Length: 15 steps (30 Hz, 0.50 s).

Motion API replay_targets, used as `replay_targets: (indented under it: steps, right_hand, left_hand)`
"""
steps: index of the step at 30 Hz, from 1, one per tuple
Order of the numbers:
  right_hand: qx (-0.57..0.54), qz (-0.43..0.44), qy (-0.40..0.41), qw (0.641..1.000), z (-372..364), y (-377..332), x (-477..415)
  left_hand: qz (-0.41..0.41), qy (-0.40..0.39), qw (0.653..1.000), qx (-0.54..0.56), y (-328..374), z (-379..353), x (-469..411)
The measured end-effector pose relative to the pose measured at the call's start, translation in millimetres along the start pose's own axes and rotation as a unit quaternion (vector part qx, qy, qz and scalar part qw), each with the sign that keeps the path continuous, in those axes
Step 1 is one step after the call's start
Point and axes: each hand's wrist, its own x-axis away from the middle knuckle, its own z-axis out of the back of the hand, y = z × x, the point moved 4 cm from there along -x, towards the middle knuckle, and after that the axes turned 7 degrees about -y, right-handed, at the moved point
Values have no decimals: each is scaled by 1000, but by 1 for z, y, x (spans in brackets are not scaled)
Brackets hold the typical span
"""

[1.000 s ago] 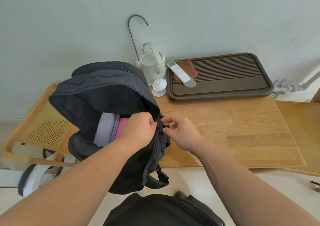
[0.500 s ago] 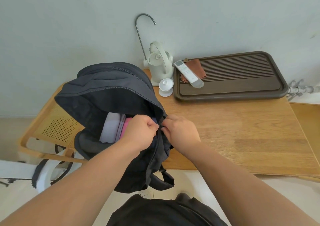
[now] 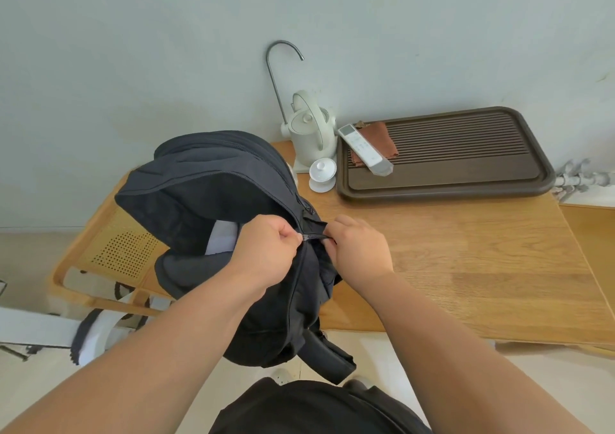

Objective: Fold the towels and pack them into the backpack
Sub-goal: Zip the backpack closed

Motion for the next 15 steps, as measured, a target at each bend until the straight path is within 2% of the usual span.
replay_targets:
  steps: [8,11,15]
  right_hand:
    - [-97,61,-33,993,7,-8,0]
    - [-105,62,-34,992,3,-7,1]
    - [-76,85,-12,993,-1,-17,-6]
  left_hand:
    - [-2,-2,998,57,-16,-9,-3]
    - [0,4,999,54,-22,-13,0]
    - [52,-5,993,107,-31,-17,1]
